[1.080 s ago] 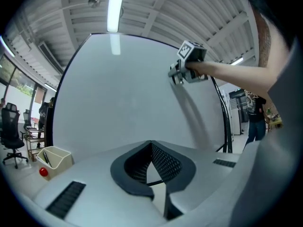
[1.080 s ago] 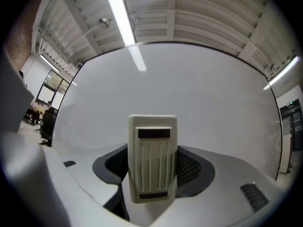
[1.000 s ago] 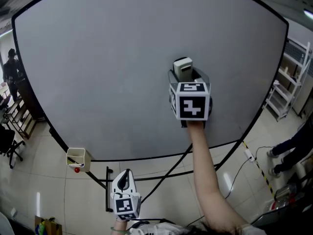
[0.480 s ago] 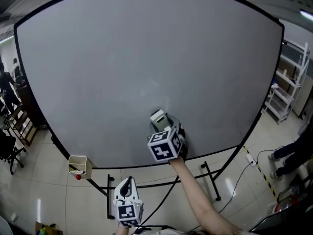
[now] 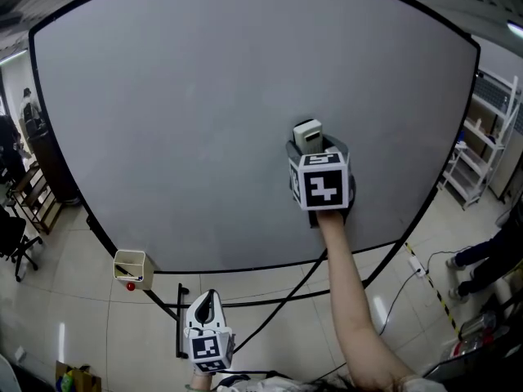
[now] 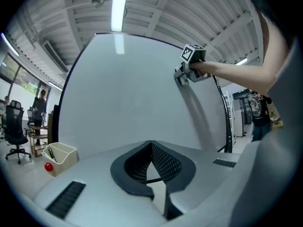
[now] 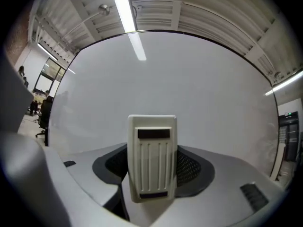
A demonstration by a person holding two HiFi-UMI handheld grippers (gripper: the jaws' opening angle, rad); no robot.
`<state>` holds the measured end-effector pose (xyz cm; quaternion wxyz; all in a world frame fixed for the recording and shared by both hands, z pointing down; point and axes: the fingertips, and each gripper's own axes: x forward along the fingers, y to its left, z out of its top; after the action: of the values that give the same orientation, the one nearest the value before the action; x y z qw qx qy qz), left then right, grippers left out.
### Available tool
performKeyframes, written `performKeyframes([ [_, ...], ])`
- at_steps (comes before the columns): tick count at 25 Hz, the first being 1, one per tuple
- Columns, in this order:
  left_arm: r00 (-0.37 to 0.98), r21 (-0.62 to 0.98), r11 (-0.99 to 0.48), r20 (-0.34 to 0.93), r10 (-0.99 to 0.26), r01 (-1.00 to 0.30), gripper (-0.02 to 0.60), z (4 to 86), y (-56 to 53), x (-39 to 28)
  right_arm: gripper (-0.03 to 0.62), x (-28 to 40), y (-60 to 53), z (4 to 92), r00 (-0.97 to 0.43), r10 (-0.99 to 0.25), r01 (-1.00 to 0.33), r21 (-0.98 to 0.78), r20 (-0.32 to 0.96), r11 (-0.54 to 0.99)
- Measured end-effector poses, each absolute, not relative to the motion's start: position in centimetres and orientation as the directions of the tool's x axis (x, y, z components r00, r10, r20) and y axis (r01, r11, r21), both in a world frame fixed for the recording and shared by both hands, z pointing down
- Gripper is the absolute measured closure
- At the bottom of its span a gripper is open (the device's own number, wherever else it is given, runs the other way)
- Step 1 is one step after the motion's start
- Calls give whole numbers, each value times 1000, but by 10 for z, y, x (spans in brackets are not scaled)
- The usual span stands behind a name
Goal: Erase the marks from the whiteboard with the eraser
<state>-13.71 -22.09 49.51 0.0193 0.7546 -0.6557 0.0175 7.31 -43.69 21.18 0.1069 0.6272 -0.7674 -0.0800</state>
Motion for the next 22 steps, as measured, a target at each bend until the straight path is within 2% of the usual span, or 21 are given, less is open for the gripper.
performKeyframes([
  [3, 151, -11, -152, 58, -987, -988, 580, 500, -222, -138, 318, 41, -428, 234, -206, -978, -949, 238, 31, 207],
  [6, 144, 14, -143, 47, -989, -990, 580, 496, -223, -135, 316, 0, -423, 291, -257, -958, -904, 321, 125, 284],
  [9, 159, -2, -159, 47, -986, -987, 580, 497, -224, -132, 316, -22, -424, 323, -266, -953, -852, 426, 147, 304],
  [14, 164, -18, -165, 43, -986, -986, 580, 495, -225, -132, 318, 26, -427, 252, -307, -946, -895, 306, 103, 324],
  [18, 156, 2, -156, 25, -987, -988, 579, 486, -225, -133, 318, 65, -435, 214, -345, -931, -917, 171, 117, 361],
  [22, 136, 1, -136, 32, -990, -991, 580, 487, -219, -141, 316, 134, -440, 166, -157, -987, -980, 127, -21, 153],
])
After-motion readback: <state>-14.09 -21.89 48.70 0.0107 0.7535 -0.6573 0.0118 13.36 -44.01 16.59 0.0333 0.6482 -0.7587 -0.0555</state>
